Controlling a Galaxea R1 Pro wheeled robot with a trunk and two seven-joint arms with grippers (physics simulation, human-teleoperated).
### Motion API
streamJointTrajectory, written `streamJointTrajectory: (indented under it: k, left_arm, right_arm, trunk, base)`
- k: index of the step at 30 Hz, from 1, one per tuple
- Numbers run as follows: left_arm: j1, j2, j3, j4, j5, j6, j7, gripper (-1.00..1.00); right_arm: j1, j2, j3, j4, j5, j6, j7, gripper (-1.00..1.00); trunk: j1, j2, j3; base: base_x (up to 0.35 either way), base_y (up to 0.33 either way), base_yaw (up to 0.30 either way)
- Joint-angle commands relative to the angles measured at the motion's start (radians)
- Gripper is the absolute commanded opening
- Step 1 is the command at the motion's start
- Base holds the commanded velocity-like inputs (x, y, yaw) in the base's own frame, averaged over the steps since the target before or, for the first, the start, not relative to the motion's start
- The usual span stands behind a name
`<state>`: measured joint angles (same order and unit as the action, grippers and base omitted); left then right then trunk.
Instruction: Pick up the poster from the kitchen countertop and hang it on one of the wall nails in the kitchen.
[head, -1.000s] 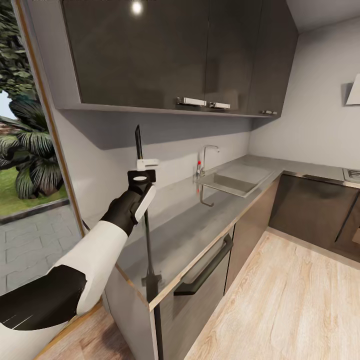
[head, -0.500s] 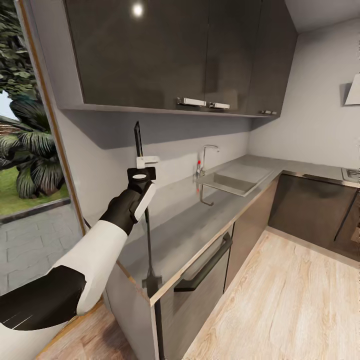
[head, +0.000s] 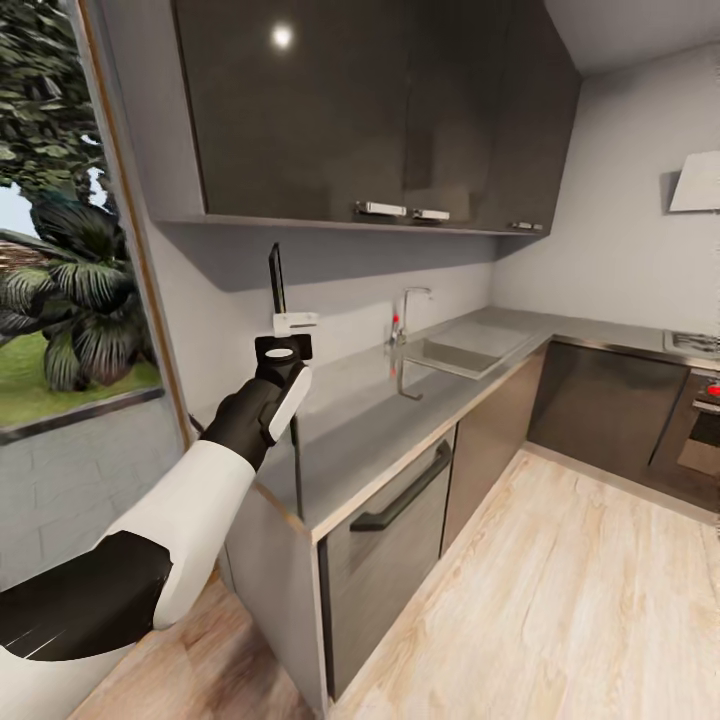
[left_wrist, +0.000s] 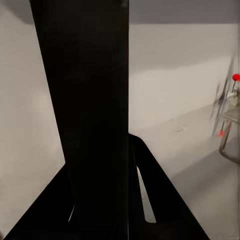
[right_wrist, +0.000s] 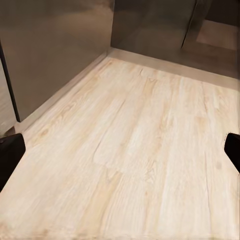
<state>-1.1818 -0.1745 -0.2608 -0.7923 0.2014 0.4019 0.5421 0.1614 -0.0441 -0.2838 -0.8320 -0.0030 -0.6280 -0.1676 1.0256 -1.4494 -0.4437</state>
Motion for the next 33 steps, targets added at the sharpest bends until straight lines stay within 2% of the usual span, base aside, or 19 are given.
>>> streamJointTrajectory:
  k: [1,33]
  left_arm:
    - [-0.001,0.000,-0.003,-0.001,0.005,0.004,0.009,-1.00]
    - [-0.001,0.000,-0.017,-0.006,0.013,0.004,0.002,-1.00]
  right_arm:
    - [0.001,0.000,0.002,-0.001,0.000,-0.001,-0.004,1.00]
    - [0.000,0.000,0.003,-0.001,0.000,-0.001,-0.004,1.00]
  trunk:
    - [-0.001,-0.001,-0.001]
    - [-0.001,-0.001,-0.001]
  base:
    - [-0.339,0.000,0.000]
    - [-0.338,0.000,0.000]
